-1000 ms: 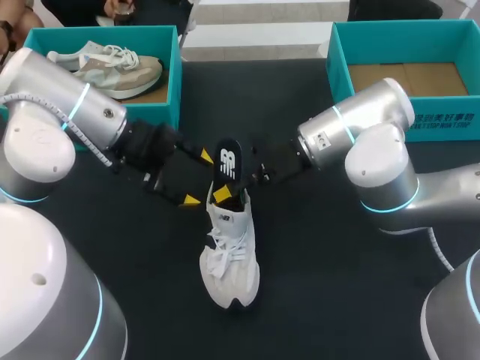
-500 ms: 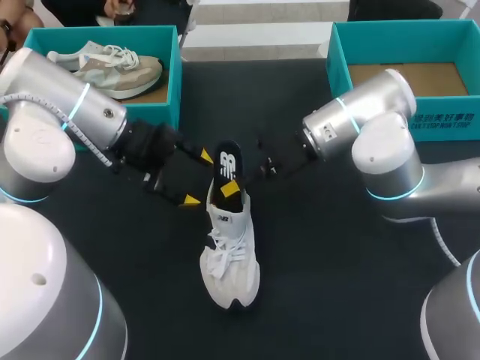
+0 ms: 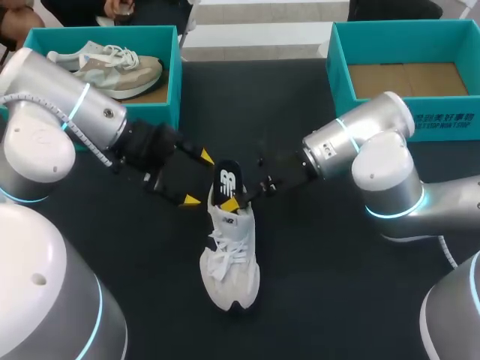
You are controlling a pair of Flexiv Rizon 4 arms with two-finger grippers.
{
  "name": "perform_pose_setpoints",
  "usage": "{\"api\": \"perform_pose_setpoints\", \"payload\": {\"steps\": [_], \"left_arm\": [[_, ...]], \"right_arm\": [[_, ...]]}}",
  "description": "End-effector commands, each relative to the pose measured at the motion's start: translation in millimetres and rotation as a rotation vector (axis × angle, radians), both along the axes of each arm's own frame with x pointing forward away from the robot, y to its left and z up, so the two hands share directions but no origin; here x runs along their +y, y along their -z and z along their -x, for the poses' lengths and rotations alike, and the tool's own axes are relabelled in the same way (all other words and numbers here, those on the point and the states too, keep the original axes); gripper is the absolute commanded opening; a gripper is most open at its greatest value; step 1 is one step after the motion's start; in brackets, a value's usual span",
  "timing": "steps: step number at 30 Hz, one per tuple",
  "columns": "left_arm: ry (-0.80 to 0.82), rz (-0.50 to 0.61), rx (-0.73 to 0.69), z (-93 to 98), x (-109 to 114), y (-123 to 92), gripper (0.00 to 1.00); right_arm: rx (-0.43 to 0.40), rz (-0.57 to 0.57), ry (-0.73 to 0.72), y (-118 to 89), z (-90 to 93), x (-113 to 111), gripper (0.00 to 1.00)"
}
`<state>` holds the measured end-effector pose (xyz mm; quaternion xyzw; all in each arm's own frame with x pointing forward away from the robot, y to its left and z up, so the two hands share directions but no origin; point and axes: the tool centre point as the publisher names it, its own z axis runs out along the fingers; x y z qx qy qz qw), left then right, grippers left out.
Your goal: Take the shoe out of the shoebox, open the shoe tongue, remove and reinsert the insole, then place the shoe into the shoebox
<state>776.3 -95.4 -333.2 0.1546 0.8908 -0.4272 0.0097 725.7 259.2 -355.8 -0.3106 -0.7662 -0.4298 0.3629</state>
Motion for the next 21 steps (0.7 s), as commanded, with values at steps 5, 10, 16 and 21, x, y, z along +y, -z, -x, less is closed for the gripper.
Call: {"api": "perform_pose_setpoints", "payload": {"steps": [5, 10, 16, 21], "left_arm": [[-0.002, -0.004, -0.001, 0.8, -1, 0, 1.0], [-0.002, -0.004, -0.001, 0.8, -1, 0, 1.0], [-0.002, -0.004, -0.001, 0.8, -1, 0, 1.0], [-0.002, -0.004, -0.001, 0.8, -1, 0, 1.0]], "right_arm": [[-0.043, 0.043, 0.007, -17, -1.4, 1, 0.18], [-0.065, 0.055, -0.01, -25, -8.1, 2, 0.24], [-0.082, 0.06, -0.026, -27, -19.3, -2, 0.25], [-0.091, 0.058, -0.042, -26, -30.2, -7, 0.23]]}}
